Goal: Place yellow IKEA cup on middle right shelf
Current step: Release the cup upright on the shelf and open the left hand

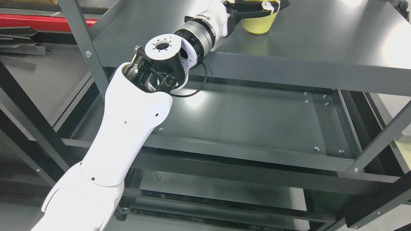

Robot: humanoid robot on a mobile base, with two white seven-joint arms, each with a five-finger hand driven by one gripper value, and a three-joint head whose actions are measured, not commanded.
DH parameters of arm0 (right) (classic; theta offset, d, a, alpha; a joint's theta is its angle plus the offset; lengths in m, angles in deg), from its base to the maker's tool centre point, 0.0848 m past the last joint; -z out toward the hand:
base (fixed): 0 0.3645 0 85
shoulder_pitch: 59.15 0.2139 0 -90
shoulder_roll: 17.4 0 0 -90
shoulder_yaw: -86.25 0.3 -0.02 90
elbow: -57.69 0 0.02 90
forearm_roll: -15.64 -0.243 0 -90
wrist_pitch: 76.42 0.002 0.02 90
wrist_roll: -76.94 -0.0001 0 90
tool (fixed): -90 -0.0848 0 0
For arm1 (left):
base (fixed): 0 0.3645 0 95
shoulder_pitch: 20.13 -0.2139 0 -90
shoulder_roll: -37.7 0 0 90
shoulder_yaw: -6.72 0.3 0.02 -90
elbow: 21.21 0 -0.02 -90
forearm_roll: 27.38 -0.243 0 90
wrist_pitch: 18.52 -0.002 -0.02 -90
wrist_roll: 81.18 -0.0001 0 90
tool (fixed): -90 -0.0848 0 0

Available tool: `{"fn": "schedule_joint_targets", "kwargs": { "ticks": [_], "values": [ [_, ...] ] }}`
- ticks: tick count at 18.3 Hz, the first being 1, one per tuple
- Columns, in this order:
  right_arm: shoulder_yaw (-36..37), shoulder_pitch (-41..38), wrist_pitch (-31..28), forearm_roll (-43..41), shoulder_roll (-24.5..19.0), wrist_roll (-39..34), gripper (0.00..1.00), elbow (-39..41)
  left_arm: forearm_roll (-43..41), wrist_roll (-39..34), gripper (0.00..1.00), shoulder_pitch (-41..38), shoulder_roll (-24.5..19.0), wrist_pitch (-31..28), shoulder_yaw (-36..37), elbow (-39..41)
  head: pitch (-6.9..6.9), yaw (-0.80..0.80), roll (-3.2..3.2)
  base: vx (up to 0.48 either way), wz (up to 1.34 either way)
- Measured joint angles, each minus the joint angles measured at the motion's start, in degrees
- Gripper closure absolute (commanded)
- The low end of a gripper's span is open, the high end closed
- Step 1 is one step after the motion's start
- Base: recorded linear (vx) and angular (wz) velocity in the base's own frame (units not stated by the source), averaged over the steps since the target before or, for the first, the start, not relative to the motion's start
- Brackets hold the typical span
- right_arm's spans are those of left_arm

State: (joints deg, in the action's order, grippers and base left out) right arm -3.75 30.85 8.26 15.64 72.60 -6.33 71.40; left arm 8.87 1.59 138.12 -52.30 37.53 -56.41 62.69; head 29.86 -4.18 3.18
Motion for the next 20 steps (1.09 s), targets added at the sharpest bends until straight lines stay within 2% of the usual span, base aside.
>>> {"fn": "schedule_joint_targets", "kwargs": {
  "ticks": [6, 15, 20],
  "values": [
    [0.0, 0.0, 0.0, 0.0, 0.0, 0.0, 0.01, 0.0, -0.39, 0.68, 0.01, 0.06, 0.0, -0.16, -0.86, 0.79, -0.01, 0.0, 0.0, 0.0, 0.0],
    [0.0, 0.0, 0.0, 0.0, 0.0, 0.0, 0.01, 0.0, -1.29, 1.14, 0.01, 0.57, 0.0, -0.24, -5.35, 6.15, -0.01, 0.0, 0.0, 0.0, 0.0],
    [0.0, 0.0, 0.0, 0.0, 0.0, 0.0, 0.01, 0.0, -1.64, 9.17, 0.03, 1.32, 0.0, -0.37, -8.78, 9.46, -0.01, 0.0, 0.0, 0.0, 0.0]
  ]
}}
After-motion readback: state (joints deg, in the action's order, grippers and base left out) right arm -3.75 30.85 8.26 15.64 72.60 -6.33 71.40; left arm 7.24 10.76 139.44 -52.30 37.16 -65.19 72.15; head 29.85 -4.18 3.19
